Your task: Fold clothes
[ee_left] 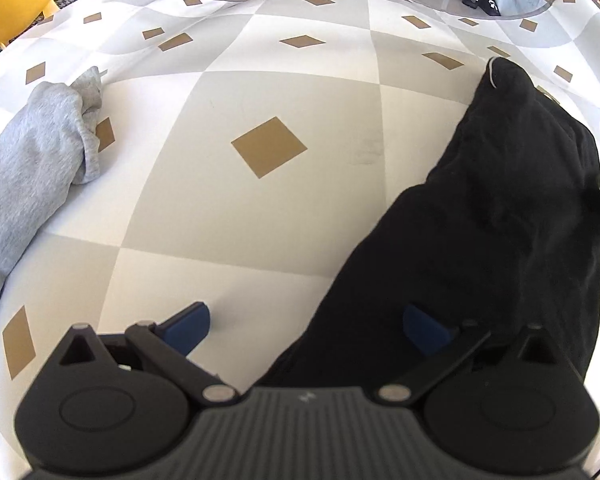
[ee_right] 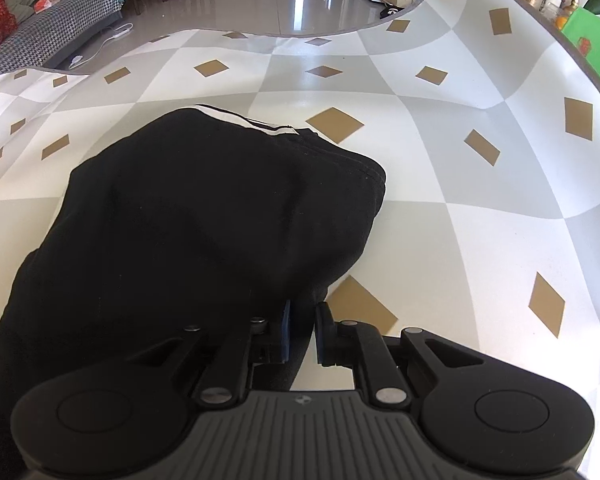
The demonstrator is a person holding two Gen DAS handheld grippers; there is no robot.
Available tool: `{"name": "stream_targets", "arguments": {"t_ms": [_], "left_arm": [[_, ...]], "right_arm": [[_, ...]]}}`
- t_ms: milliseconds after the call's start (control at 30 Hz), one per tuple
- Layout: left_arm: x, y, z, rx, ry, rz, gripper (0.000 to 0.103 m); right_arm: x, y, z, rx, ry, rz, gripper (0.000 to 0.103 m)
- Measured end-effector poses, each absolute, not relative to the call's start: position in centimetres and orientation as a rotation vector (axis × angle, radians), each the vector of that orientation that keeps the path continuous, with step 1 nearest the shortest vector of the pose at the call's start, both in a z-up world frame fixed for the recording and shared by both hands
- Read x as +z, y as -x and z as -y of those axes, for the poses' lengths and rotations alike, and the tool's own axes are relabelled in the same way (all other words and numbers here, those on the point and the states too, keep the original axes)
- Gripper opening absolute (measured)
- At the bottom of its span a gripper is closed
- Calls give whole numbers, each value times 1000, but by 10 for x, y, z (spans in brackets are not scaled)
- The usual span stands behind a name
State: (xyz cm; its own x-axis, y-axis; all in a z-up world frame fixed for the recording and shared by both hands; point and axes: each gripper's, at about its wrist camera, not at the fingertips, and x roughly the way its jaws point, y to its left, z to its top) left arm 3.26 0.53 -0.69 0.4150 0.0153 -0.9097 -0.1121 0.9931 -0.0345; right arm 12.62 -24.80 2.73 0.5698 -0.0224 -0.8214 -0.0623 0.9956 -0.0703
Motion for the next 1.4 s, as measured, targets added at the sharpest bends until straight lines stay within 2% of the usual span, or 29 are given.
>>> {"name": "stream_targets", "arguments": {"t_ms": [367,967,1400], "left_arm": [[22,5,10,-25,41,-1057,103],[-6,70,47,-137,-126,-1070,103],[-7,81,18,-79,-151,-1109,103]], "right_arm": [[47,-94,262,117,121,-938,18],[28,-38,209,500,229,-1040,26],[15,-37,213,470,305,-1056,29]]}}
